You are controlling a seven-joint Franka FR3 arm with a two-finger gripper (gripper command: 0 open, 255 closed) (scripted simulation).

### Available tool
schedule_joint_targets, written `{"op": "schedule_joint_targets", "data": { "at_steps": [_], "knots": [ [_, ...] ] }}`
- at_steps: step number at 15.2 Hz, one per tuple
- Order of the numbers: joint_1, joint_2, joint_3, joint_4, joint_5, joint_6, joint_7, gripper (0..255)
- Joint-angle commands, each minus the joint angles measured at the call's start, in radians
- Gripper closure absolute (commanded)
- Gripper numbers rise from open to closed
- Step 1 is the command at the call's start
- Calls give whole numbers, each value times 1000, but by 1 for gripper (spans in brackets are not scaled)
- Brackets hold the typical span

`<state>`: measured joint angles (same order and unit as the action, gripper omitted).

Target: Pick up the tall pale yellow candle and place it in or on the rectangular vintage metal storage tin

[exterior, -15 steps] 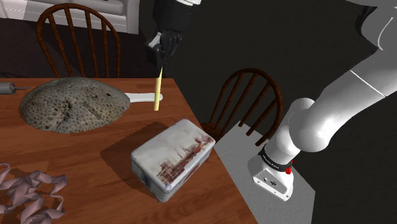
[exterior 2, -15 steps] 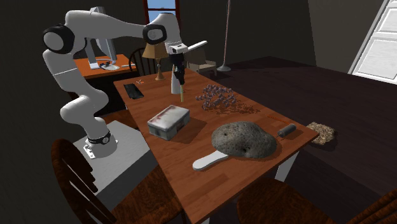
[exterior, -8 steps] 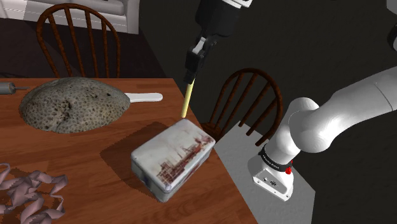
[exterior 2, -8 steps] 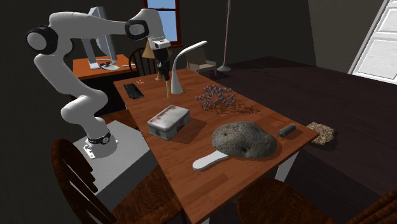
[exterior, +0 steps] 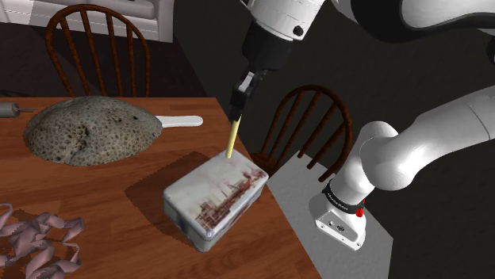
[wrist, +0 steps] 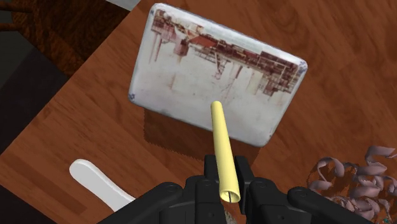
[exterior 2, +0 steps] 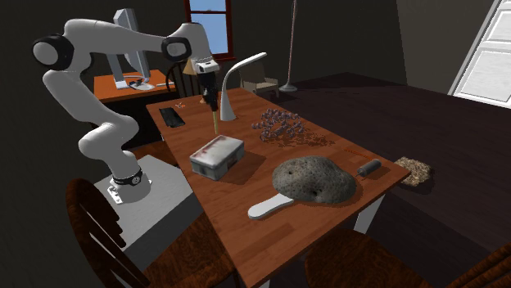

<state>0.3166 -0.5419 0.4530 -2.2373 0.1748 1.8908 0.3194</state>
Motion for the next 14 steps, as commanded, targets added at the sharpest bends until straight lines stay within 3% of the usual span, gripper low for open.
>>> {"op": "schedule_joint_targets", "data": {
  "at_steps": [1, 14],
  "knots": [
    [3, -2, 5, -28, 4, 27, 1, 255],
    [10, 19, 39, -186, 21, 205, 7, 255]
  ]
}}
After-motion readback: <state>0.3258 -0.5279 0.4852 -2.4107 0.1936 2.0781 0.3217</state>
